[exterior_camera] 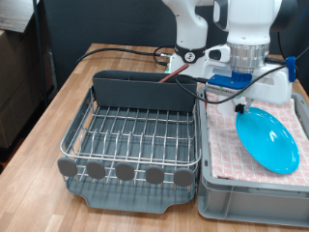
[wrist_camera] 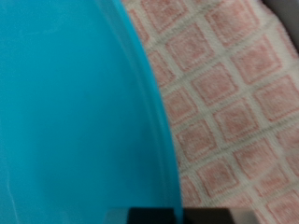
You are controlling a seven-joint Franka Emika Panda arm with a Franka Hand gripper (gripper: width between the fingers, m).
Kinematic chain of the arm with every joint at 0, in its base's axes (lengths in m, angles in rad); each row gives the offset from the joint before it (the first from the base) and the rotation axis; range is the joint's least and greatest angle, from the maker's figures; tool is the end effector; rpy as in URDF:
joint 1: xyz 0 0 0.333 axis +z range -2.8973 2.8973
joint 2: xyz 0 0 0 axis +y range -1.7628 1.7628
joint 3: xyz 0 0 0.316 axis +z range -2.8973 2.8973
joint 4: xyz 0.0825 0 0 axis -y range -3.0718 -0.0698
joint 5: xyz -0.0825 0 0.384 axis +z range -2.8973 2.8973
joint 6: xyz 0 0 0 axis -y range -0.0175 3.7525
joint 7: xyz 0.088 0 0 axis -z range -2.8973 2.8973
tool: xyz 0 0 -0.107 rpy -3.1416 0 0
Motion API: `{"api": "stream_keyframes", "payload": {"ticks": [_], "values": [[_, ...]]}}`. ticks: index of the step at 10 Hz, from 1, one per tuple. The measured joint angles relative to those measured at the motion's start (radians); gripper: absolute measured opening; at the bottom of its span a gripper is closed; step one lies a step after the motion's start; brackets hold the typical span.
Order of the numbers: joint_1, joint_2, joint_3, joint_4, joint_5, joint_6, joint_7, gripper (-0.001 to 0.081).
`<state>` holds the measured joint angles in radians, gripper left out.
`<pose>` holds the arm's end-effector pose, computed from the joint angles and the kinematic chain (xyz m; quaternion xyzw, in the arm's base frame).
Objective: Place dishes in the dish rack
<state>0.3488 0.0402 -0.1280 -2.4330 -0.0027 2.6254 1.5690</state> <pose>0.4889 0.1097 0.3029 -0.7798 0.6213 -0.0502 0.0574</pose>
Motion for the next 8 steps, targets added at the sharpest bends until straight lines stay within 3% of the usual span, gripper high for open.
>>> {"api": "stream_keyframes", "payload": {"ticks": [4, 7, 8], "values": [[0.0, -0.077, 0.015, 0.05, -0.111, -0.174, 0.033, 0.0017], [0.001, -0.098, 0.036, 0.118, -0.2, -0.341, 0.035, 0.0017], [0.001, -0.102, 0.041, 0.137, -0.205, -0.361, 0.035, 0.0017]]}}
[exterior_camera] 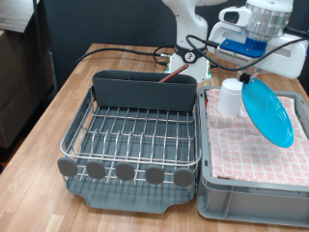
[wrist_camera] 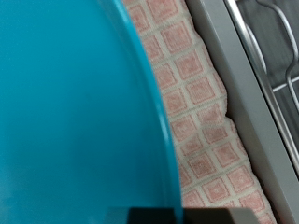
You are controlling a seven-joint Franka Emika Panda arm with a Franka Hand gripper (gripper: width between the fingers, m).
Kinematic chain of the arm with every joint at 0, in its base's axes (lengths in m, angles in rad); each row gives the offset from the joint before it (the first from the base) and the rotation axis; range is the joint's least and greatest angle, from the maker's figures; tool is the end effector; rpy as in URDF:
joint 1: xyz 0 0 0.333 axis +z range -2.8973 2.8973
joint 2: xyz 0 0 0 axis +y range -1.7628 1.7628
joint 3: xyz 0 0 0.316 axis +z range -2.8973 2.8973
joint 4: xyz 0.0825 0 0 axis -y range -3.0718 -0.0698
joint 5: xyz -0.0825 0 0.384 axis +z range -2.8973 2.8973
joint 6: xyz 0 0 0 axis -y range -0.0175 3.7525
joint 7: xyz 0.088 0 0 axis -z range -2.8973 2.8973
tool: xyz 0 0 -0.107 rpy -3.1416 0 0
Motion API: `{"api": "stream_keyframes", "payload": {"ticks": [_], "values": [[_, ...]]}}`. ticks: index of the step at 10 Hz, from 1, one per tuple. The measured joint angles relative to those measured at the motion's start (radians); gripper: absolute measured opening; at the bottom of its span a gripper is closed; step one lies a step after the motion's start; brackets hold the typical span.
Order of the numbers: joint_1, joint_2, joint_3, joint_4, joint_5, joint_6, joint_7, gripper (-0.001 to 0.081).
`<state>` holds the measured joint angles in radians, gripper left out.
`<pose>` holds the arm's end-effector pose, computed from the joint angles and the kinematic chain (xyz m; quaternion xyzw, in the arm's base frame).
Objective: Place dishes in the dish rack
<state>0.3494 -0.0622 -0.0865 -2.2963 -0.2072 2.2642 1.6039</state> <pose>0.4916 0.1266 0.3781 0.8197 -0.5672 0.0715 0.0342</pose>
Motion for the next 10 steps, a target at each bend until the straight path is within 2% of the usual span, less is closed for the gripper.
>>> {"api": "stream_keyframes", "payload": {"ticks": [1, 2, 5, 7, 10], "values": [[0.0, -0.007, -0.002, -0.007, 0.078, 0.068, 0.004, 0.0017], [0.0, -0.02, -0.012, -0.043, 0.149, 0.152, 0.003, 0.0017], [-0.003, -0.018, -0.008, -0.02, 0.034, 0.054, 0.005, 0.0017], [-0.019, -0.03, -0.021, 0.016, -0.061, -0.055, 0.005, 0.0017], [-0.052, -0.06, -0.055, 0.061, -0.213, -0.212, -0.083, 0.0017]]}}
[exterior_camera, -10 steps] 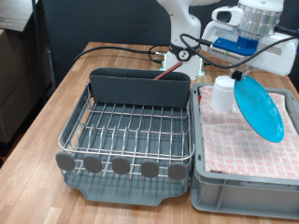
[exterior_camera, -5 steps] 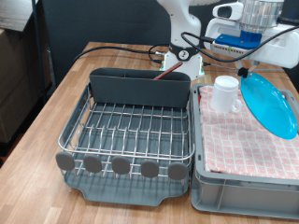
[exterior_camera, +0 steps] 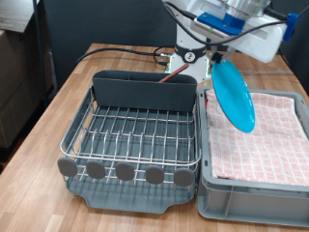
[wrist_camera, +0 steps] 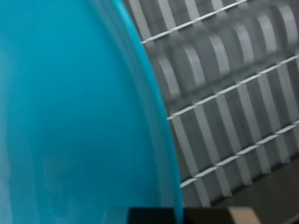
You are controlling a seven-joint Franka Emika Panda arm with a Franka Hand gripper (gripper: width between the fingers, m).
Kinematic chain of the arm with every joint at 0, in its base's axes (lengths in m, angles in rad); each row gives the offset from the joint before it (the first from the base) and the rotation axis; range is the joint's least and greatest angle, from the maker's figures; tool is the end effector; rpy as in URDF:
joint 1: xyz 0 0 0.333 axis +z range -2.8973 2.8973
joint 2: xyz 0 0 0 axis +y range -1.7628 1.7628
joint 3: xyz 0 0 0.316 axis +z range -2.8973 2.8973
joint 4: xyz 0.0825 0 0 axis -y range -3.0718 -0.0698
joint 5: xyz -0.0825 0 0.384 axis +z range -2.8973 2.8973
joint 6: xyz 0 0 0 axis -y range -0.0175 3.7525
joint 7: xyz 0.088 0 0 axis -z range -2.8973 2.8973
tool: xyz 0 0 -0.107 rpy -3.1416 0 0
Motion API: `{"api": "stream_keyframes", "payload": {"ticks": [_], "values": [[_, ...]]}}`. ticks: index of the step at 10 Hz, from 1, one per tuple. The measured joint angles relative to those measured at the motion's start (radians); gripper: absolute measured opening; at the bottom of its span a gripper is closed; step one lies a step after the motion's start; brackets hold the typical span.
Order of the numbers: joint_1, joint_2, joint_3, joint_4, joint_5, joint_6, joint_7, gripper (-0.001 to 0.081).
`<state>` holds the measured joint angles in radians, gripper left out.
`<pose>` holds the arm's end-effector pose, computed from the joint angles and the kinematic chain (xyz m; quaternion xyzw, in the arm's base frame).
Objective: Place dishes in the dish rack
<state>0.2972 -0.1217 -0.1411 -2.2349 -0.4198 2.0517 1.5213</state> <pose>0.4963 0.0548 0.4200 0.8246 -0.5378 0.1090 0.1379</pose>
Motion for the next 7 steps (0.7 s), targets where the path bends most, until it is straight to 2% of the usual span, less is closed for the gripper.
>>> {"api": "stream_keyframes", "payload": {"ticks": [2, 4, 7], "values": [[-0.024, -0.007, -0.032, 0.017, -0.094, -0.041, -0.09, 0.0017], [-0.045, -0.016, -0.061, 0.017, -0.133, 0.009, -0.193, 0.0017], [-0.047, -0.015, -0.062, 0.019, -0.143, -0.017, -0.168, 0.0017]]}}
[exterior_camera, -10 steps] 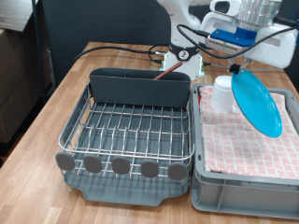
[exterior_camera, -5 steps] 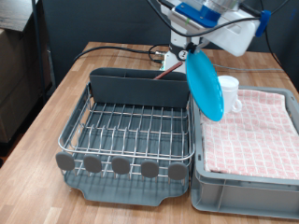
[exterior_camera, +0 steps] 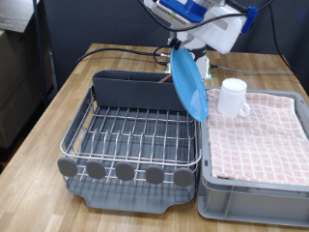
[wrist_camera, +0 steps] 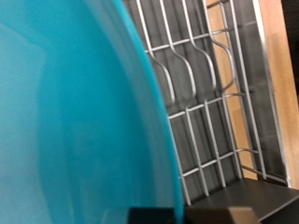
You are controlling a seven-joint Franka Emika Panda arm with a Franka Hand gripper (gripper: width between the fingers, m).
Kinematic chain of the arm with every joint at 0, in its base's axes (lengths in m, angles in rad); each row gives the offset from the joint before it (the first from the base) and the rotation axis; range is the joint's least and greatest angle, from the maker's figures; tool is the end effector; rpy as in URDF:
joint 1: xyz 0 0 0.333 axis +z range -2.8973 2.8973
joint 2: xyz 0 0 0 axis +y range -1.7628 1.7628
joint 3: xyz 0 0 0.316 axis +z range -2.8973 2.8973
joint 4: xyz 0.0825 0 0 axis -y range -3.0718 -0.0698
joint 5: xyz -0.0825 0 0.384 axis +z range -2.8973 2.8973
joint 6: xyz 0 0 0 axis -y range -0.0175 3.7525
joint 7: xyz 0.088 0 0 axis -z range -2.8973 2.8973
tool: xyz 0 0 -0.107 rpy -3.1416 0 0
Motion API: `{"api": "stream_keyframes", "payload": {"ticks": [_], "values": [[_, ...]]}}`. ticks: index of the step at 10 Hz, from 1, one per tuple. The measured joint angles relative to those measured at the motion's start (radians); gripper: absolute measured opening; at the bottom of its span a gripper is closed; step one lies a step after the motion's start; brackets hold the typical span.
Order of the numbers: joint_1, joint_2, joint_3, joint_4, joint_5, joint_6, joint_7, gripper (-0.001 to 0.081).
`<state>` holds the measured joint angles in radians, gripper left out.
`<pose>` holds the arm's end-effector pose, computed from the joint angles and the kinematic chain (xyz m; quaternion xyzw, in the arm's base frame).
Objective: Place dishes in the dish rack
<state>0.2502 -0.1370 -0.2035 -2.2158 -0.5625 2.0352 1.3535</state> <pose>0.5030 -0.0085 0.4372 0.8449 -0.4816 0.1339 0.1905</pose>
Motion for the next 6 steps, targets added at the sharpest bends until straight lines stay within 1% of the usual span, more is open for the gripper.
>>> {"api": "stream_keyframes", "payload": {"ticks": [2, 6], "values": [[-0.015, -0.006, -0.028, 0.005, -0.054, -0.002, -0.056, 0.0017], [-0.069, -0.032, -0.092, 0.018, -0.246, 0.005, -0.206, 0.0017]]}}
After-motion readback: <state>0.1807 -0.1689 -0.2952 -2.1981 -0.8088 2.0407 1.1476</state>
